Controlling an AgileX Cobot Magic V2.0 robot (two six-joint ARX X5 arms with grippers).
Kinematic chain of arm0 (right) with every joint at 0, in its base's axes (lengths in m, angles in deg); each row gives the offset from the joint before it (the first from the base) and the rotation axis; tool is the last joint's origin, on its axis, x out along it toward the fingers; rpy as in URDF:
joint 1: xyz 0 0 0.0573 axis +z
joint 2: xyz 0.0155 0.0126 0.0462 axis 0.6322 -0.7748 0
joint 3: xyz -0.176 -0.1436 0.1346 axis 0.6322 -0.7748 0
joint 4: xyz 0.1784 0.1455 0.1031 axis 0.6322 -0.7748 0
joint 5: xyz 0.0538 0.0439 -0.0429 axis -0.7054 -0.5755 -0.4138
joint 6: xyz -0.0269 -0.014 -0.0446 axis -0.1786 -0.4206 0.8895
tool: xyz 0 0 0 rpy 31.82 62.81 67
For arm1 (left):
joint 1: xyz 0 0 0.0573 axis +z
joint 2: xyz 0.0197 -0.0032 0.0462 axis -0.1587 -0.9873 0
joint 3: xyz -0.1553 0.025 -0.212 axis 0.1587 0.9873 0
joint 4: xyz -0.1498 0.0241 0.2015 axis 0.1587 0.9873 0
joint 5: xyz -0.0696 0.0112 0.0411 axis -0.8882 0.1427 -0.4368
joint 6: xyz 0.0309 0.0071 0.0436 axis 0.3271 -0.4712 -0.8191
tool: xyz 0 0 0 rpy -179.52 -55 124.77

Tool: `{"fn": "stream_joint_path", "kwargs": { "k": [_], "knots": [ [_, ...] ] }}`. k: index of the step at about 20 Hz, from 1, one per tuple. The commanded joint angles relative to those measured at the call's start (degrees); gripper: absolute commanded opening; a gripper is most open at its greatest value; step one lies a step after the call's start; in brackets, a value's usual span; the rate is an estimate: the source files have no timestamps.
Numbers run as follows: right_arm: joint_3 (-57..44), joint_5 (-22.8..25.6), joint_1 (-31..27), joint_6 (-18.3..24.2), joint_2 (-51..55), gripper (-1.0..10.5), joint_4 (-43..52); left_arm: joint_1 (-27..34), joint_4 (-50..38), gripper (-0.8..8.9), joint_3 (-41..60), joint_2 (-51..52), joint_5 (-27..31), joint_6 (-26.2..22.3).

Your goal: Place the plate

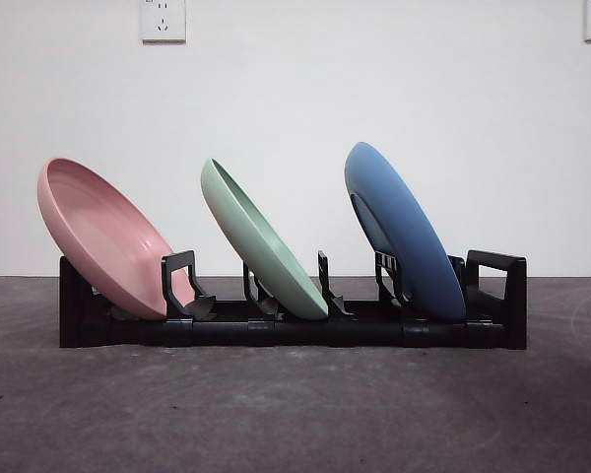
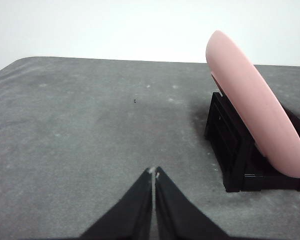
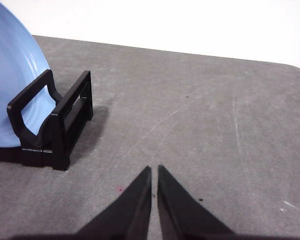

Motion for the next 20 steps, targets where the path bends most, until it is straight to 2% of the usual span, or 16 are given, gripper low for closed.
{"fn": "stream_joint_path", "kwargs": {
  "k": [1, 12, 15, 20],
  "knots": [
    [-0.2, 0.2, -0.1, -0.6, 0.1, 0.2, 0.3, 0.1, -0.8, 0.07, 0.9, 0.1, -0.3, 0.8],
    [-0.2, 0.1, 0.0, -1.8, 0.1, 0.2, 0.3, 0.1, -0.7, 0.07, 0.8, 0.1, -0.3, 2.1],
    [-0.2, 0.0, 0.0, -5.5, 0.1, 0.2, 0.3, 0.1, -0.7, 0.07, 0.8, 0.1, -0.3, 3.9],
    [-0.2, 0.0, 0.0, -13.4, 0.1, 0.2, 0.9, 0.1, -4.8, 0.07, 0.8, 0.1, -0.3, 11.9]
  ]
}}
